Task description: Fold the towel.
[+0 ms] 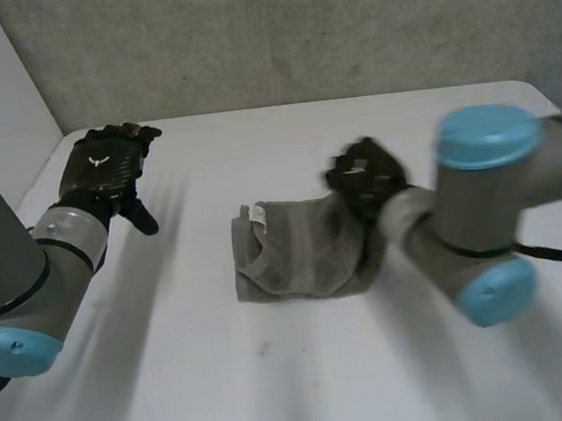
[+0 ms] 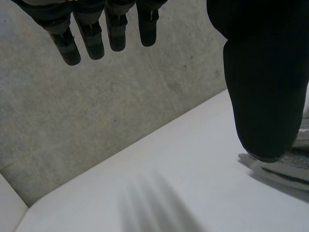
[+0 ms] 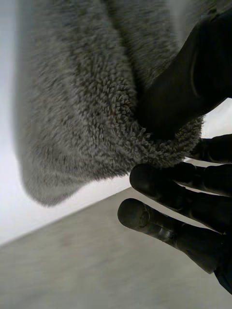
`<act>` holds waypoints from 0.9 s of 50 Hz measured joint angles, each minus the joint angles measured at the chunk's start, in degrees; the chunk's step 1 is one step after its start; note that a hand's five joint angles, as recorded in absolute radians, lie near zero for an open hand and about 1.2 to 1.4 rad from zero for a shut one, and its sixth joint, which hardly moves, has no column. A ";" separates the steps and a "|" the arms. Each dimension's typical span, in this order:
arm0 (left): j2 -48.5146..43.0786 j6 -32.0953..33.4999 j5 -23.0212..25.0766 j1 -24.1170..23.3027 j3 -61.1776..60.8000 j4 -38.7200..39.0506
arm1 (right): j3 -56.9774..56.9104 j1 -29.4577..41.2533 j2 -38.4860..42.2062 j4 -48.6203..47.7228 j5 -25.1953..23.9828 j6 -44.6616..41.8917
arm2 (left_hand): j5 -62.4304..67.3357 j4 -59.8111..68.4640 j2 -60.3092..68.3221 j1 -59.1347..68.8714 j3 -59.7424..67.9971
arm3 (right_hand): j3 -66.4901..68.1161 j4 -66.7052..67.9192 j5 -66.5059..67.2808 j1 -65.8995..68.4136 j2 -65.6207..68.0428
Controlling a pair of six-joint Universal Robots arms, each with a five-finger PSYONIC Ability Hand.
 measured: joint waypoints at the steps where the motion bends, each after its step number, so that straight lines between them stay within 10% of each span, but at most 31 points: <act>1: 0.16 -0.02 0.00 -0.05 0.12 0.00 | -3.00 2.55 1.48 1.34 -0.10 -1.78 | 0.00 0.00 0.00 0.00 0.00 | 0.00 0.00 0.06 0.00 0.00; 11: 1.35 -0.47 -0.15 -0.46 1.98 -0.02 | -19.22 15.90 15.04 13.12 -1.56 -14.44 | 0.00 0.00 0.00 0.00 0.00 | 0.00 0.00 0.08 0.00 0.00; 15: 1.19 -1.45 -0.19 -0.90 3.29 -0.02 | -20.04 16.45 15.71 13.12 -1.72 -12.60 | 0.00 0.00 0.00 0.00 0.00 | -25.53 -25.80 -26.43 -25.73 -23.80; 20: 0.33 -3.71 -0.31 -1.41 5.30 -0.08 | -17.02 15.17 11.20 8.82 -1.61 -1.88 | 0.00 0.00 0.00 0.00 0.00 | -60.34 -60.44 -62.06 -58.64 -57.68; 32: -5.50 -10.29 -0.60 -5.78 11.24 -0.65 | -1.31 2.75 -4.51 1.52 -1.44 27.22 | 0.00 0.00 0.00 0.00 0.00 | -62.88 -62.05 -63.21 -61.85 -59.28; 45: -15.49 -13.19 -0.72 -14.76 15.96 -1.39 | 0.40 -5.14 -2.91 2.77 -3.30 40.47 | 0.00 0.00 0.00 0.00 0.00 | -62.88 -62.05 -63.20 -61.85 -59.28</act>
